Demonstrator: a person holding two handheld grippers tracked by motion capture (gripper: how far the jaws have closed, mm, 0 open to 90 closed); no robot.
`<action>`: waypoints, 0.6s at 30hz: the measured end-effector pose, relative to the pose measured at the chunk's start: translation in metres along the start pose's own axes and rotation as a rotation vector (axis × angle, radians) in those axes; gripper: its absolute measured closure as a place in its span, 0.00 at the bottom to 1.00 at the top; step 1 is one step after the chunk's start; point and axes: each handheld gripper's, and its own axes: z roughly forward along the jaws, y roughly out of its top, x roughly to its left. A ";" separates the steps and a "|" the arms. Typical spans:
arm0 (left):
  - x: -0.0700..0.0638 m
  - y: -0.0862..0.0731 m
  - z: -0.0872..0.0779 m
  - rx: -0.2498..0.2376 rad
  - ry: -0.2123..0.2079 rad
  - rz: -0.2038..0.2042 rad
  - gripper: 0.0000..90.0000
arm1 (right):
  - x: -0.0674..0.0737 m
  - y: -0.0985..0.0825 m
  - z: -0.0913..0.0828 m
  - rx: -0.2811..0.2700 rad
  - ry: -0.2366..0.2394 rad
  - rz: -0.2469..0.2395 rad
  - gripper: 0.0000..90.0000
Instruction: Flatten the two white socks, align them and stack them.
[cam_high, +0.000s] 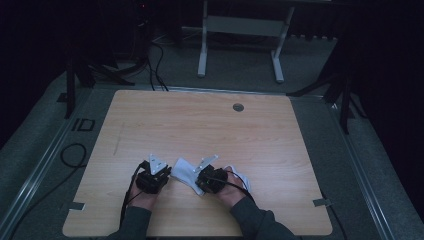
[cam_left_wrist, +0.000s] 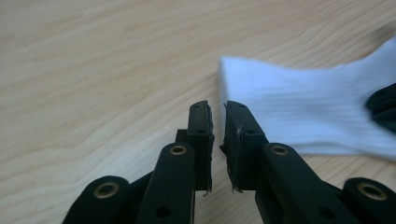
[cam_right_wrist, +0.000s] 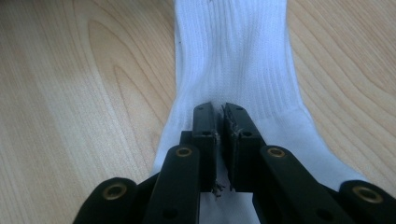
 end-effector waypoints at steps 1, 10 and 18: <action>-0.005 0.004 0.001 -0.010 -0.018 0.016 0.90 | 0.000 0.000 0.000 0.000 0.001 0.001 0.93; -0.026 0.007 0.020 0.061 -0.052 0.113 0.90 | -0.001 0.000 0.001 -0.004 0.010 0.002 0.94; -0.015 0.005 0.022 0.090 -0.021 0.102 0.94 | -0.003 0.000 0.001 -0.005 0.019 -0.003 0.95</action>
